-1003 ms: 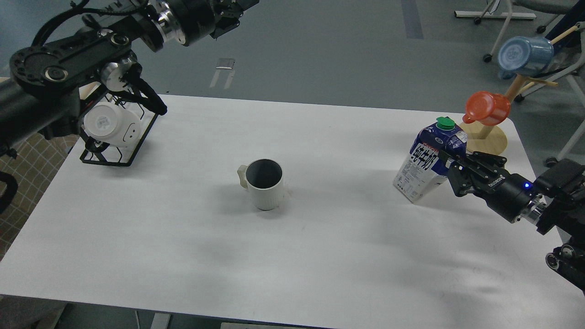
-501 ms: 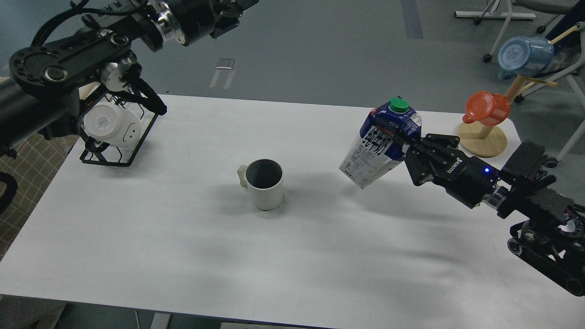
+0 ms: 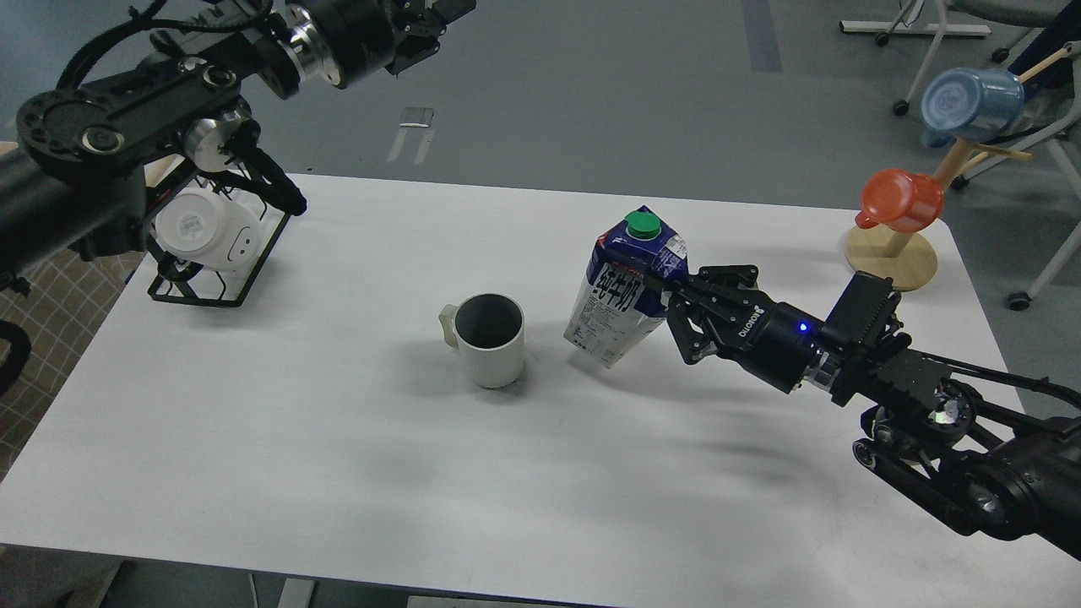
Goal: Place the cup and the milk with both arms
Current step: 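Carry the milk carton with the right gripper beside the white mug, then open the right gripper and withdraw it from the carton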
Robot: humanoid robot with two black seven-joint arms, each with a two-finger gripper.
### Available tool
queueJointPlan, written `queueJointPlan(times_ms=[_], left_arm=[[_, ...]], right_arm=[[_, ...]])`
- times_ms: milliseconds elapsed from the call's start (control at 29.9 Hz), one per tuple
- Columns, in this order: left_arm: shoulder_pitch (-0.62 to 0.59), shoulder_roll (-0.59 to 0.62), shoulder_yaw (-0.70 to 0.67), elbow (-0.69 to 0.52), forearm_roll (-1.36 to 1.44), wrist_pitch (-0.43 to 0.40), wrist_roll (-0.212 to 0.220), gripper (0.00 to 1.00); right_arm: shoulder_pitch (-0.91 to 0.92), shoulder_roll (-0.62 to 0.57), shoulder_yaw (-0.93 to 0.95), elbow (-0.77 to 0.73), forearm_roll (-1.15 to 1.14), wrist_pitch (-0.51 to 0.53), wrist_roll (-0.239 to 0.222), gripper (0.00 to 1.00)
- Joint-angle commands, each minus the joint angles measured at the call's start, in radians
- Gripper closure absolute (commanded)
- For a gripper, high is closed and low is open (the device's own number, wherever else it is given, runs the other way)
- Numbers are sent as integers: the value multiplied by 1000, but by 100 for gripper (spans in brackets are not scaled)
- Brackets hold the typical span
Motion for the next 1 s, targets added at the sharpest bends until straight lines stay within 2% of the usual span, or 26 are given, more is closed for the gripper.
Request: queueJointPlan(times_ms=[0,267,334,401,501,568,702,835,969], left_arm=[[7,1,-1,0,0,0,0,3],[13,1,-1,0,0,-1,0,3],[13,1,-1,0,0,-1,0,3],[13,-1,-1,0,0,-1,0,3],[13,-1,-1,0,0,-1,0,3],[13,1,-1,0,0,-1,0,3],[13,1,-3,0,-2,0,0,3],[13,1,-3,0,-2,-1,0,3],[13,1,-3,0,-2,-1,0,3]], right_arm=[[-1,21,-1,-24,0,0,0,100],[-12,44,-3,-46,0,0,0,100],[-12,46,-4,-50,0,0,0,92],[-12,49,-4,-62,0,0,0,90],[-15,50,-4,-62,1,0,0,81],[-17,50,-4,-61,1,0,0,73],[-21,44,-4,-56,4,0,0,46],[-23,43,-4,-49,6,0,0,32],[-24,40,-3,-42,8,0,0,27]])
